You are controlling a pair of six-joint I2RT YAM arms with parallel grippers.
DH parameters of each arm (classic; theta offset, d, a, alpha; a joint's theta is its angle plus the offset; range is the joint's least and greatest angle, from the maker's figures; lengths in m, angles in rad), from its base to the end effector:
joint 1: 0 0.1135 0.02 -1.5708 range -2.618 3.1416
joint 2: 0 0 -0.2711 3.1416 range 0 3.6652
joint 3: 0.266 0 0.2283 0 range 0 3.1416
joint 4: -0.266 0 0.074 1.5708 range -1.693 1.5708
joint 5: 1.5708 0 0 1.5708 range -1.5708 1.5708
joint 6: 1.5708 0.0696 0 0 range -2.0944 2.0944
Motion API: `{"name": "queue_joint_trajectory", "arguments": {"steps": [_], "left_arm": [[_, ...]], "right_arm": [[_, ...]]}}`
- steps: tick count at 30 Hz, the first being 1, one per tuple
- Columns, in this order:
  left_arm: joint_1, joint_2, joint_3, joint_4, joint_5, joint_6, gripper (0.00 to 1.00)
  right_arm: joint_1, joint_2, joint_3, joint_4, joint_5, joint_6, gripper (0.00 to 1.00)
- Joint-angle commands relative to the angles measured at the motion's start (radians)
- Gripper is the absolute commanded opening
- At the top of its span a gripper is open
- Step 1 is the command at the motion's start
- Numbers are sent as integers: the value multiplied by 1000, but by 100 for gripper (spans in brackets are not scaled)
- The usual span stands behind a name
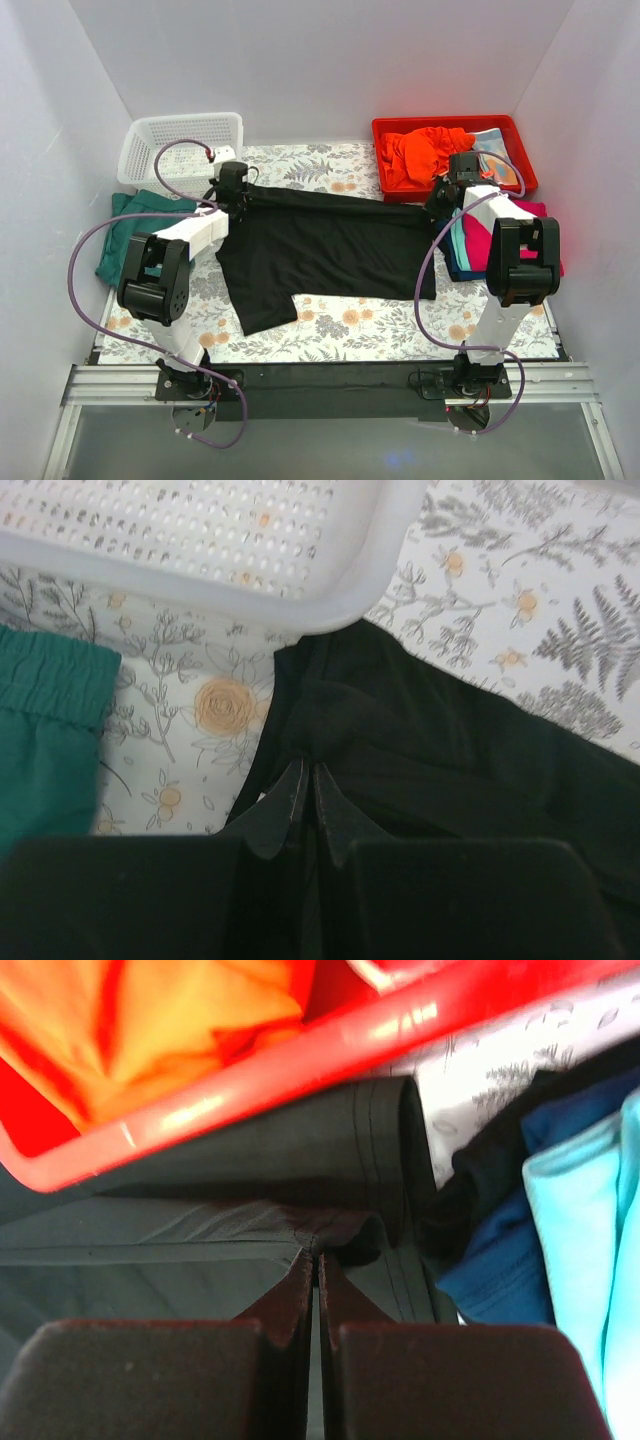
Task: Fold and stack the t-shirts
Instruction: Fold the flattened tshirt in 1/3 of the way
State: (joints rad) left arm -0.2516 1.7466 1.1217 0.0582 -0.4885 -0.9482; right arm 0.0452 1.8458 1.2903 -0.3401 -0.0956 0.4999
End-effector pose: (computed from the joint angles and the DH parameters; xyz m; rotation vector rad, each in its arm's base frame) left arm 0.3911 -0.0668 0.2275 -0.9645 1.8334 -0.2139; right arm 0.4013 0.0248 0.1974 0.5213 2.4390 0.3505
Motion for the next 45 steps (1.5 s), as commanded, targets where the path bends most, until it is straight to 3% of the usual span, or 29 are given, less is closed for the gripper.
{"name": "queue_joint_trajectory", "arguments": {"steps": [1, 21, 30, 31, 33, 34, 37, 41, 45], "left_arm": [[6, -45, -65, -47, -6, -44, 0], [6, -59, -206, -95, 11, -116, 0], [6, -62, -209, -109, 21, -113, 0], [5, -73, -209, -113, 22, -113, 2], [5, -93, -214, -139, 21, -116, 18], [5, -123, -220, -150, 18, -119, 32], [6, -194, -256, -182, 5, -133, 53], [3, -335, -293, -238, 45, -146, 57], [-11, -409, -321, -323, 183, -202, 57]], "right_arm": [[-7, -51, -31, 21, -21, -1, 1], [-7, -128, -183, -43, -26, 39, 1], [-7, -135, -204, -163, 92, 52, 1], [-7, -143, -204, -180, 120, 52, 7], [-5, -158, -209, -198, 149, 54, 19], [-4, -181, -212, -207, 157, 52, 30], [2, -236, -227, -220, 177, 46, 42], [34, -299, -238, -240, 184, 29, 45], [96, -324, -249, -244, 146, 5, 45]]}}
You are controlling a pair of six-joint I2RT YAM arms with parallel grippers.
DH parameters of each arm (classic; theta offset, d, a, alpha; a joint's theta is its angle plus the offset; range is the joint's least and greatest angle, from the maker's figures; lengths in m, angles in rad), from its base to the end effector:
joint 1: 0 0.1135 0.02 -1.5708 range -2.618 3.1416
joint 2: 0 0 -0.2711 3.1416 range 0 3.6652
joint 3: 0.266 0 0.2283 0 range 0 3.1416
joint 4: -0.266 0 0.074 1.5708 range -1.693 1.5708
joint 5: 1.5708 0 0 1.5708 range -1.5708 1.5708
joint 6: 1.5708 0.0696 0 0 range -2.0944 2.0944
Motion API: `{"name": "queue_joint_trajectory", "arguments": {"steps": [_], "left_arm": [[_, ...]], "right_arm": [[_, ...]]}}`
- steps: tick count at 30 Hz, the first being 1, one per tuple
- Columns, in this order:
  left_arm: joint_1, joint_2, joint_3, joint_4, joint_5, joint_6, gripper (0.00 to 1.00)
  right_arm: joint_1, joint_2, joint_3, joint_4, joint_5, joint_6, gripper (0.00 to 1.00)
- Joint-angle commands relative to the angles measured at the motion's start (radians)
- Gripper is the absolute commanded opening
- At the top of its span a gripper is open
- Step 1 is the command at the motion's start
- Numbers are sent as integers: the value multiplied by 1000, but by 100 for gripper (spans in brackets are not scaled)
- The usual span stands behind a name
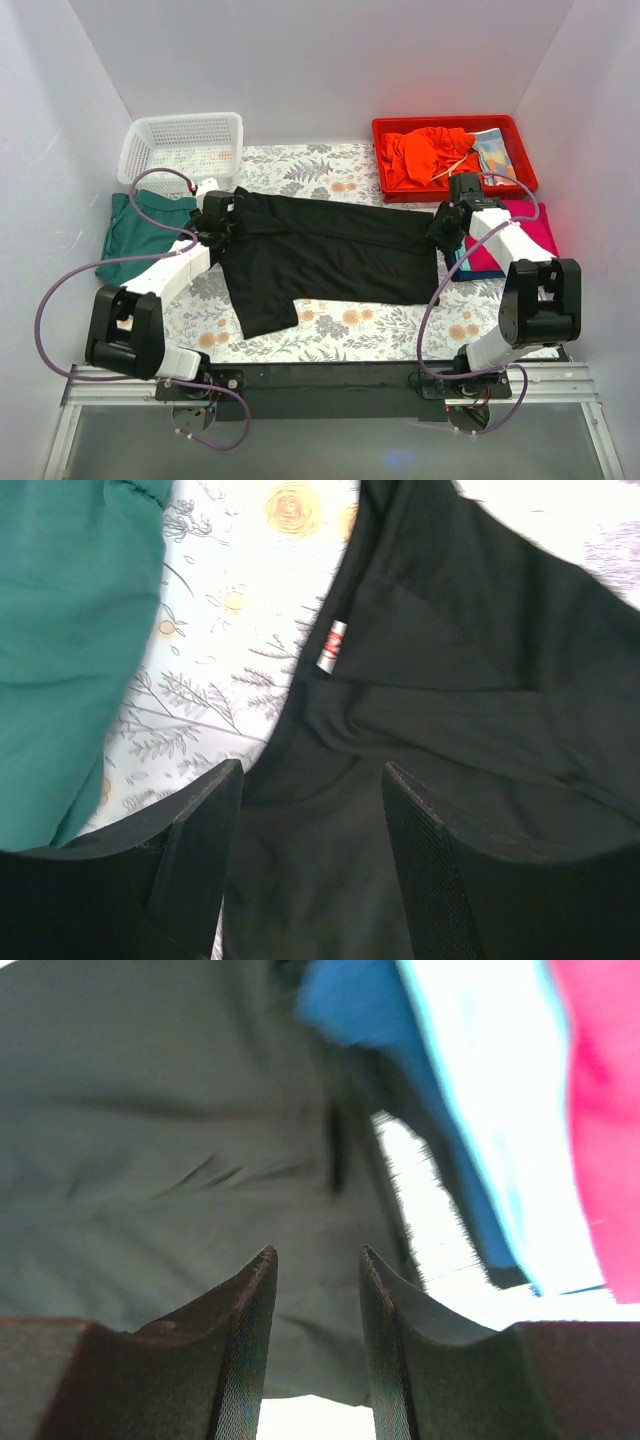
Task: Fold and stack the t-shirts
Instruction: Fold the flattened tshirt in 1/3 of the way
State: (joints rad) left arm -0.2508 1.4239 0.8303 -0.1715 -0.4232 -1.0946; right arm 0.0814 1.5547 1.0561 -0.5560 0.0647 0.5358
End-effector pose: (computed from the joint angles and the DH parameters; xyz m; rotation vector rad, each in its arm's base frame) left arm 0.2935 -0.0457 0.2130 -1.1113 1.9721 -0.2198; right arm 0.3079 0.0206 0.2072 0.6138 2.5551 0.1297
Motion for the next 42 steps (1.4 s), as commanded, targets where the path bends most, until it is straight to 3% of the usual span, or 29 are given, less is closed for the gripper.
{"name": "queue_joint_trajectory", "arguments": {"steps": [1, 9, 19, 24, 33, 42], "left_arm": [[-18, -101, -52, -103, 139, -73, 57], [-41, -131, -132, -212, 259, -183, 56], [-41, 67, -20, -500, 239, -320, 54], [-15, 132, -13, -638, 189, -386, 52], [80, 63, 73, -798, 147, -400, 51], [105, -2, 105, -792, 176, -363, 49]], "right_arm": [[87, -24, -24, -30, -26, -37, 45], [188, 54, -113, -10, -143, -42, 43], [213, 67, -220, -16, -189, -53, 42], [213, 53, -260, -47, -167, -57, 41], [213, 16, -314, -148, -79, -57, 39], [213, -30, -320, -206, 12, -4, 33]]}}
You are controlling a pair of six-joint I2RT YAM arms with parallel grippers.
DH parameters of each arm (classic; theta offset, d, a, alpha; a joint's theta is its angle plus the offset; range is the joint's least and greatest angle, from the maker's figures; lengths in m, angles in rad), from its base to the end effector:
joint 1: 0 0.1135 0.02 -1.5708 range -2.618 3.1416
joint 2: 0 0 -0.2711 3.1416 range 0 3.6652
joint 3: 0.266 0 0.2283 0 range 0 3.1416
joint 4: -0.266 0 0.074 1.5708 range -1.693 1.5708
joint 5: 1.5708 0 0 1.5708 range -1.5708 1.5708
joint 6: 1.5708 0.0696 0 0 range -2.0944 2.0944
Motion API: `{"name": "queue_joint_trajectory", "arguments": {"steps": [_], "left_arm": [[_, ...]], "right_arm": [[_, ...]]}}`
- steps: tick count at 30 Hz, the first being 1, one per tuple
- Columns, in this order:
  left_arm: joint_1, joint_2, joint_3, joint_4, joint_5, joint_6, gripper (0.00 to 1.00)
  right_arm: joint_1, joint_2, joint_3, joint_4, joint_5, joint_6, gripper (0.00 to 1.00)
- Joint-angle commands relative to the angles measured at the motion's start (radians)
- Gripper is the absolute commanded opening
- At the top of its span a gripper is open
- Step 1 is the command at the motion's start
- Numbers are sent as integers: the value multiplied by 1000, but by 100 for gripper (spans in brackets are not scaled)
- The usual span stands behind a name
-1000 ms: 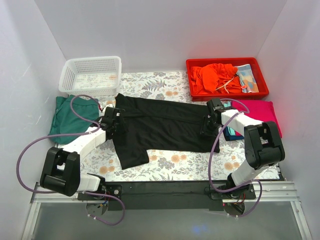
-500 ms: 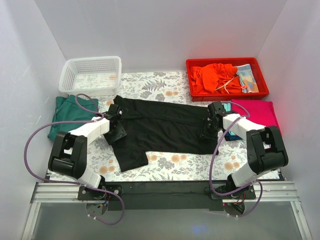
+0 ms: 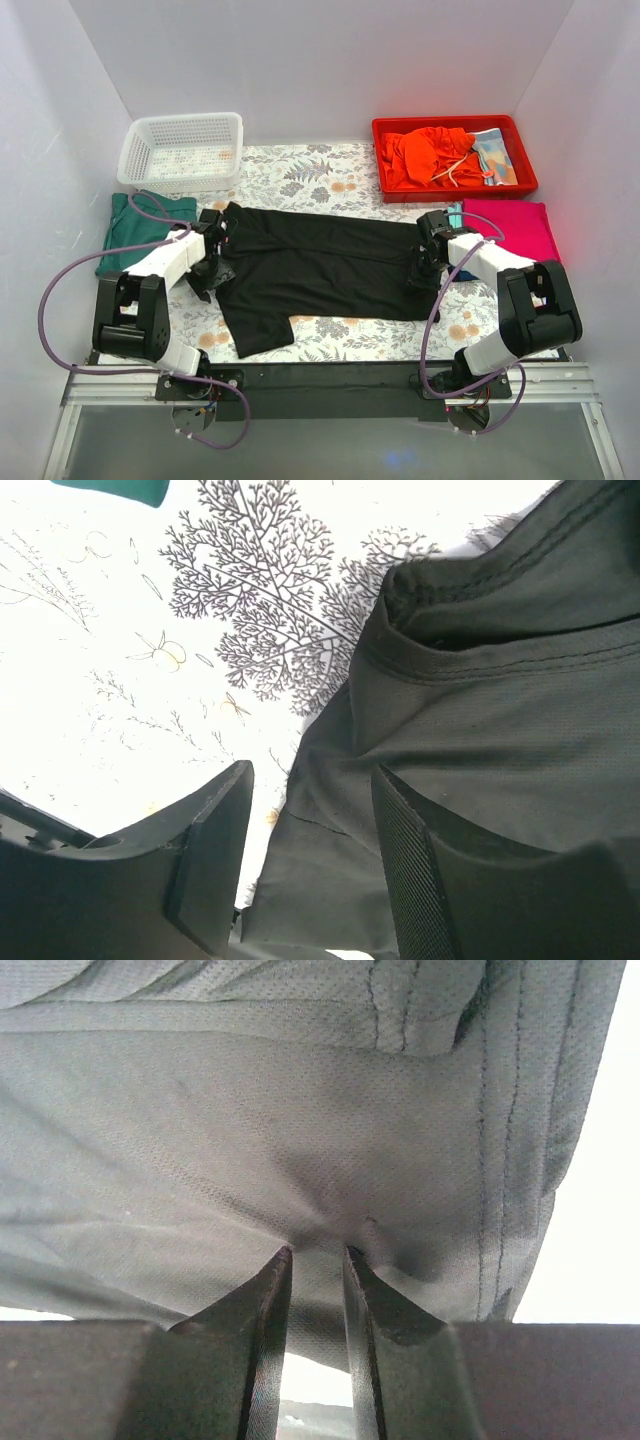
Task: Fold and stack the t-shirts
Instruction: Fold the flattened tshirt in 1/3 of the way
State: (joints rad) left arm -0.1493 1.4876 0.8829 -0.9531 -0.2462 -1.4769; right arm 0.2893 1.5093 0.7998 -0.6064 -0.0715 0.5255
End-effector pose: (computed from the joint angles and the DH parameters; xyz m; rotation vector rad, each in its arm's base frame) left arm 0.2148 -0.0152 0.1663 -1.8160 2.3179 0.2365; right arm 0.2341 0.0749 0.1473 0.3314 2.9070 0.2446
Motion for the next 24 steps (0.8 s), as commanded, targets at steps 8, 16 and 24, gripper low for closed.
{"name": "queue_joint_trajectory", "arguments": {"steps": [8, 16, 24], "left_arm": [[4, -127, 179, 120, 8, 136, 50], [4, 74, 255, 310, 90, 155, 50], [4, 237, 323, 407, 170, 187, 43]], "right_arm": [[5, -23, 179, -196, 194, 14, 33], [25, 84, 355, -178, 159, 14, 33], [60, 112, 404, -171, 150, 16, 33]]}}
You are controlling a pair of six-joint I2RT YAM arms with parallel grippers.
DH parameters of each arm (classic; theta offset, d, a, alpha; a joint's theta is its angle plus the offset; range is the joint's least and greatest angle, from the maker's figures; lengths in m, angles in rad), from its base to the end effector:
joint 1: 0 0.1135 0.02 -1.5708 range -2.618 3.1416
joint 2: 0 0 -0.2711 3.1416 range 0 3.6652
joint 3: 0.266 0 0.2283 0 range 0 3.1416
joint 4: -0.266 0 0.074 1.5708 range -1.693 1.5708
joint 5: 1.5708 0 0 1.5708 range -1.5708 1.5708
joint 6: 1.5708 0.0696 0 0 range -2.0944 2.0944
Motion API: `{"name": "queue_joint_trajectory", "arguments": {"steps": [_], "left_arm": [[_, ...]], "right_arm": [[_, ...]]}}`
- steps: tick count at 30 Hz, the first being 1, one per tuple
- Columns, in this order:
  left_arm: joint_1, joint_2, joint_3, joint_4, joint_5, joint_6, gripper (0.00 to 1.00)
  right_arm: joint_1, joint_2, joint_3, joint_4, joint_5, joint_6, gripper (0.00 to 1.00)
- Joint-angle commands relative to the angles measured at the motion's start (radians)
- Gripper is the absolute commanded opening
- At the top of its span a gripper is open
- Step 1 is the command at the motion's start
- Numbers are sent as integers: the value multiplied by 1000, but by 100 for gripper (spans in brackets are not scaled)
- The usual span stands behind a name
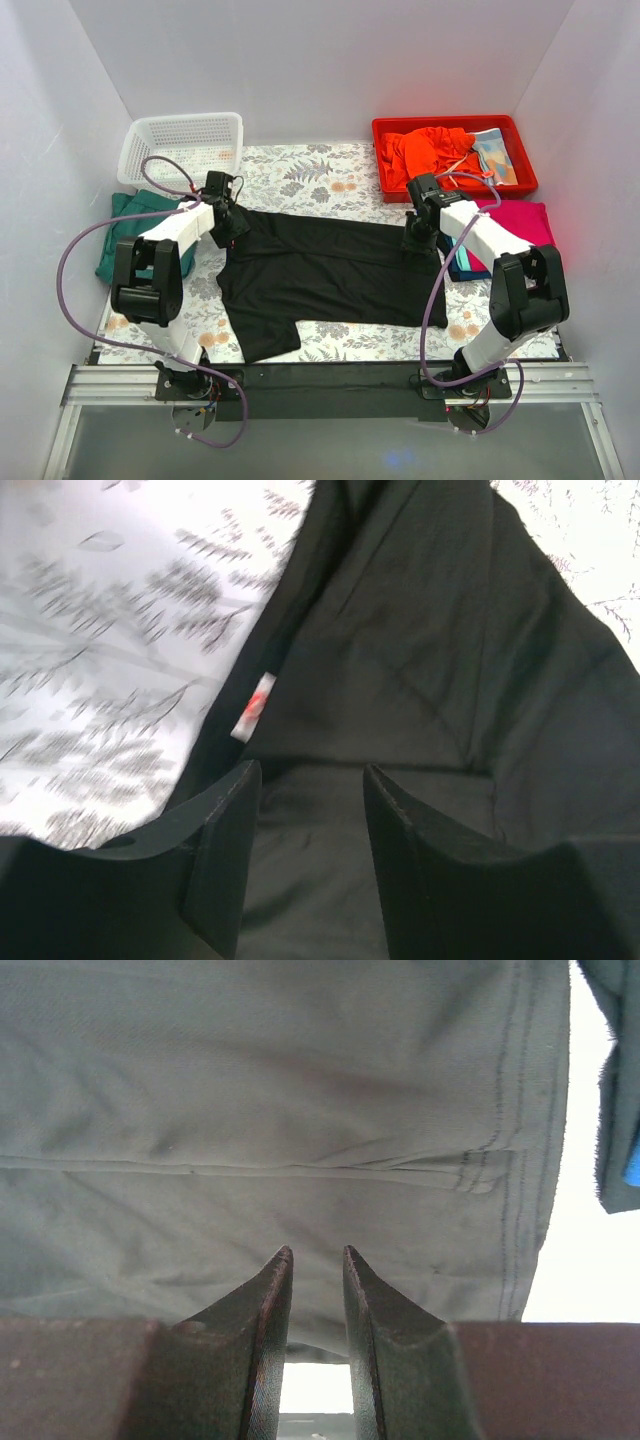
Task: Fold and stack the t-shirts
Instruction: Fold the flattened tshirt in 1/3 of the way
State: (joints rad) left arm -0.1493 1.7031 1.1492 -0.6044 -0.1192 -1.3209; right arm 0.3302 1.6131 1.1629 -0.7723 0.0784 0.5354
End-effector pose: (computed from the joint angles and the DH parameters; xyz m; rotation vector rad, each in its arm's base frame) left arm 0.3296 -0.0412 0.1863 -1.5461 2.2683 -0.2637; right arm 0.2901 0.0937 0.2078 0.3050 2.7744 0.1066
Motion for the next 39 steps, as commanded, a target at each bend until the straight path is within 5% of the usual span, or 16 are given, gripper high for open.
{"name": "queue_joint_trajectory", "arguments": {"steps": [1, 20, 39], "left_arm": [[4, 26, 58, 60, 44, 34, 43], [4, 93, -80, 86, 58, 28, 40], [4, -209, -241, -97, 75, 9, 40]], "right_arm": [[23, 10, 38, -7, -2, 9, 33], [70, 30, 24, 16, -43, 2, 33], [162, 85, 67, 38, -57, -47, 33]]}}
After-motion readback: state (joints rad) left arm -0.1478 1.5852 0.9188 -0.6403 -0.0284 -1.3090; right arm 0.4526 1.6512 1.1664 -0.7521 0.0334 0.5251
